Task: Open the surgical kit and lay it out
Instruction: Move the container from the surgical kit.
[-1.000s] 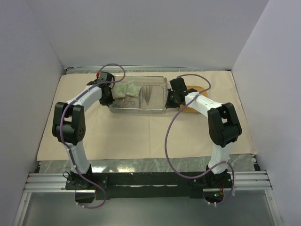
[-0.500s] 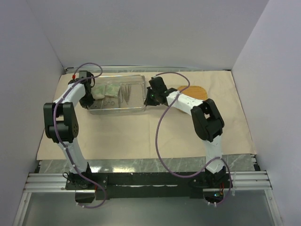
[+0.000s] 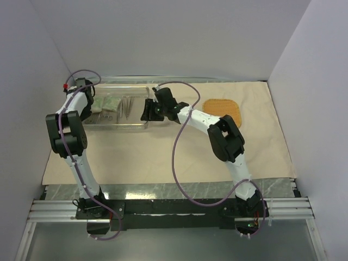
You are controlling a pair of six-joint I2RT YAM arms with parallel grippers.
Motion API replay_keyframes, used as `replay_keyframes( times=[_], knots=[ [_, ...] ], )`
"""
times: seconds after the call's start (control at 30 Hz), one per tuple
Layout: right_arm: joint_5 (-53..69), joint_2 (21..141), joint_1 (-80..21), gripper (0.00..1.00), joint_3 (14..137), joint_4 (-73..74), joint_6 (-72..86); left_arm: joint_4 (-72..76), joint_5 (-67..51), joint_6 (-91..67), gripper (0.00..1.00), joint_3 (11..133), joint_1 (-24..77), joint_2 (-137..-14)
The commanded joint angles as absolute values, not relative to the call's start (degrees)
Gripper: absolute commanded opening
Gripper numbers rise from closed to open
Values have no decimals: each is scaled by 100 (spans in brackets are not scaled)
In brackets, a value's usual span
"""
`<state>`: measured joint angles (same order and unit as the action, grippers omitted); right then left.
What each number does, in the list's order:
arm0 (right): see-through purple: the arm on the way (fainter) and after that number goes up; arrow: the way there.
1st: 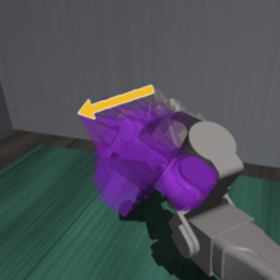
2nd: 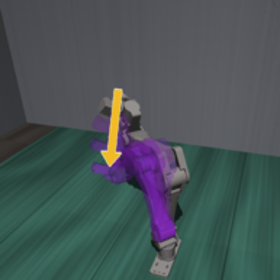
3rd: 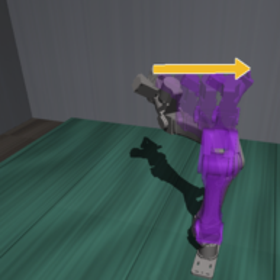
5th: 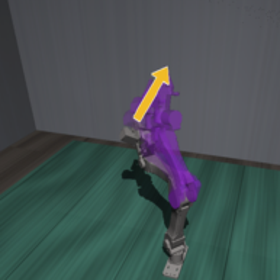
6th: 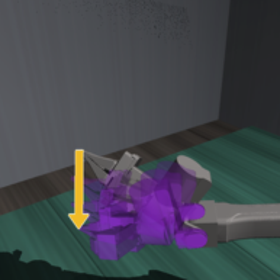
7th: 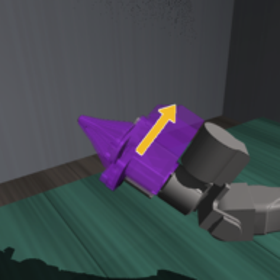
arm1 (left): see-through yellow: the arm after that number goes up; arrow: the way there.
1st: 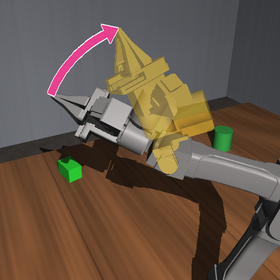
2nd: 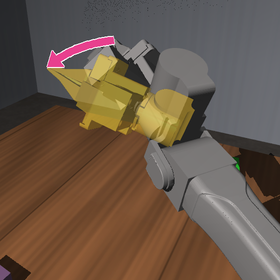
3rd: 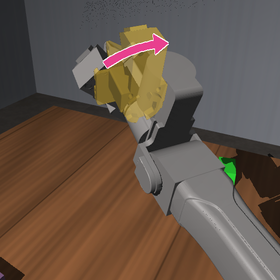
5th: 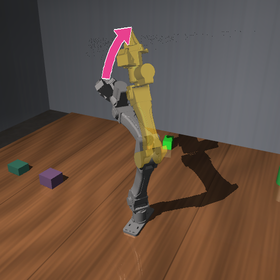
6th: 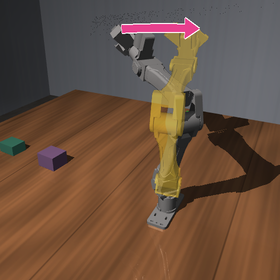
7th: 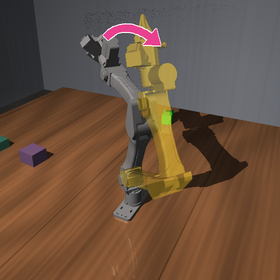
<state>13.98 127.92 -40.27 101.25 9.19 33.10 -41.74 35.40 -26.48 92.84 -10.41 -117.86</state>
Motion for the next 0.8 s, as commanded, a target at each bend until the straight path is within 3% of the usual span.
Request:
replay_keyframes(
  times=[0.0,0.17,0.63,0.77],
  knots=[
    [1513,12525,-4052,69,10161,518,3077,-3867,4114,-2637,36,9492,-1344,-11830],
    [1099,11664,-3850,83,9398,878,2857,-3701,4096,-2479,35,9562,-1520,-11874],
    [-315,9002,-3498,86,6278,1590,2347,-3498,4148,-2039,36,10046,-1819,-12217],
    [-448,8658,-3358,87,5854,1705,2329,-3586,4113,-2127,44,10125,-1828,-12234]
  ],
)
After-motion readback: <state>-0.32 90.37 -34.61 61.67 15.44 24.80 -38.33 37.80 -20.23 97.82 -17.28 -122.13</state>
